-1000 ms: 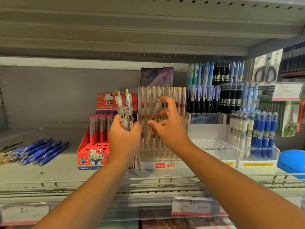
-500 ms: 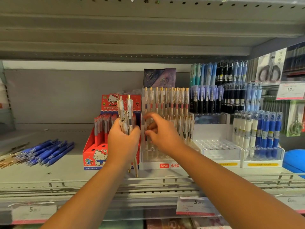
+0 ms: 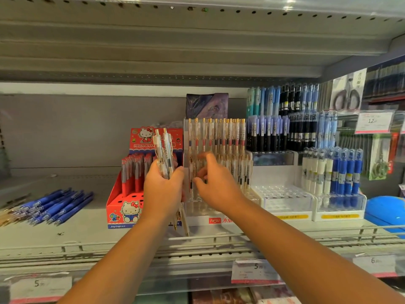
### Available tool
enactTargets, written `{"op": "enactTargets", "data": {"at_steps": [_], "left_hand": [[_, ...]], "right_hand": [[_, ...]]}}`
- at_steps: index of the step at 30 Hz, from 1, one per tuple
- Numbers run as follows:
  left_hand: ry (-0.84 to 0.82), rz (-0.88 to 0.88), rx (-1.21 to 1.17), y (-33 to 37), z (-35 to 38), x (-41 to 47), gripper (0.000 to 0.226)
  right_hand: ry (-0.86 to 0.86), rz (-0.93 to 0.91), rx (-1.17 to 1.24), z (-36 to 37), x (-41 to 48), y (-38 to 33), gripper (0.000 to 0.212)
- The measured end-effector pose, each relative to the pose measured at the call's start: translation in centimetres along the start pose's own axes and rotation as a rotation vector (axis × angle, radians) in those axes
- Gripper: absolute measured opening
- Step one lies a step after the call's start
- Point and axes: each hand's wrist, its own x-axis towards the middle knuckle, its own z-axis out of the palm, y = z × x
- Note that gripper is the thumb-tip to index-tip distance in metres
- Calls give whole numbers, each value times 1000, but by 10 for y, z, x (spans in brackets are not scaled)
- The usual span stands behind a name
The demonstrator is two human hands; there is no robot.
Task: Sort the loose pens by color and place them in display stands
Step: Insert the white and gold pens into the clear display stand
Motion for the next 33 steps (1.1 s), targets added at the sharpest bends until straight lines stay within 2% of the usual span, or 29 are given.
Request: {"op": "enactTargets", "data": {"at_steps": [4,7,9,14,24,29,31,33], "left_hand": [[24,-16,-11,0,-1,1,21],[28,-32,-44,0,-1,1,10],[40,-38,-48,-1,-2,2,7],[47,-61,-72,1,-2,1,5],[31,-53,-68,5,-1,-3,3],[52,-54,-67,5,-2,-2,9],[65,-64,-68,5,-2,-1,16],[77,-75,-76,4,-1,-1,13]], "right_hand": [[-10,-7,141,-9,-9,-12,36],[-154,18,409,-17,-14,-25,33],[-265,20,475,-20,-17,-31,38],[-301,-7,375,-22,-21,-33,56],[-310,172,459,-22,-20,-25,57],[-355,165,558,-23,-21,-23,58],[-373,145,513,-25,-21,-22,61],[-369,113,437,-27,-21,-21,64]]}}
